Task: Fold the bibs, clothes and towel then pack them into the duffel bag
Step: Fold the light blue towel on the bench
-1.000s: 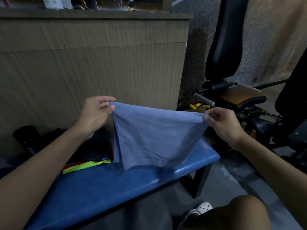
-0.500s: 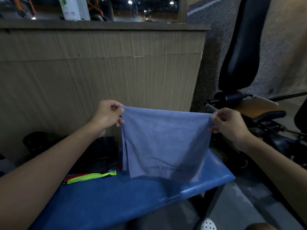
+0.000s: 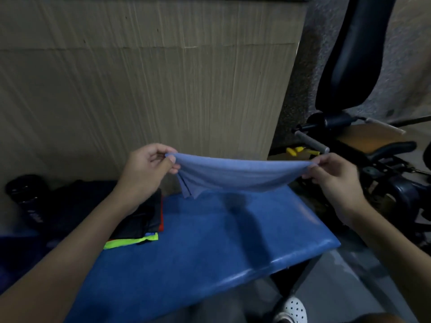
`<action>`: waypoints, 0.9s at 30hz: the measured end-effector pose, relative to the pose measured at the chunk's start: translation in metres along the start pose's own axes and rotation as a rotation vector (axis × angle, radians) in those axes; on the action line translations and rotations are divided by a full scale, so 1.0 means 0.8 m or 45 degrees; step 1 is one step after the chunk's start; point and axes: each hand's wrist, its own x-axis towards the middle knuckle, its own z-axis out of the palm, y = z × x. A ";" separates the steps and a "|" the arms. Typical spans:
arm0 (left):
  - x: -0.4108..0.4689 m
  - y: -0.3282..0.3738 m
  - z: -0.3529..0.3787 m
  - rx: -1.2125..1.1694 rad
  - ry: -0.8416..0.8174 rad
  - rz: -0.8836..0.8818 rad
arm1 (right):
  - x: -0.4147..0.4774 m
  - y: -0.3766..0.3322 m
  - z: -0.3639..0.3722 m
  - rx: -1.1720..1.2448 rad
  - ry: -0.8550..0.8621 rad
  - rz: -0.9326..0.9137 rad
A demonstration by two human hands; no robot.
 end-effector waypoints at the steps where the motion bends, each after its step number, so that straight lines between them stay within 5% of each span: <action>1: -0.013 -0.017 0.003 0.017 -0.028 -0.054 | -0.014 0.020 0.001 -0.061 -0.042 0.032; 11: -0.114 -0.178 0.027 0.206 -0.338 -0.460 | -0.130 0.164 0.011 -0.455 -0.312 0.366; 16: -0.121 -0.232 0.026 0.599 -0.453 -0.002 | -0.127 0.185 0.039 -0.623 -0.299 0.322; 21: -0.124 -0.252 0.037 0.917 -0.797 0.111 | -0.120 0.210 0.091 -0.971 -0.601 -0.029; 27: -0.124 -0.230 0.048 1.143 -0.797 0.227 | -0.117 0.209 0.110 -1.332 -0.609 -0.118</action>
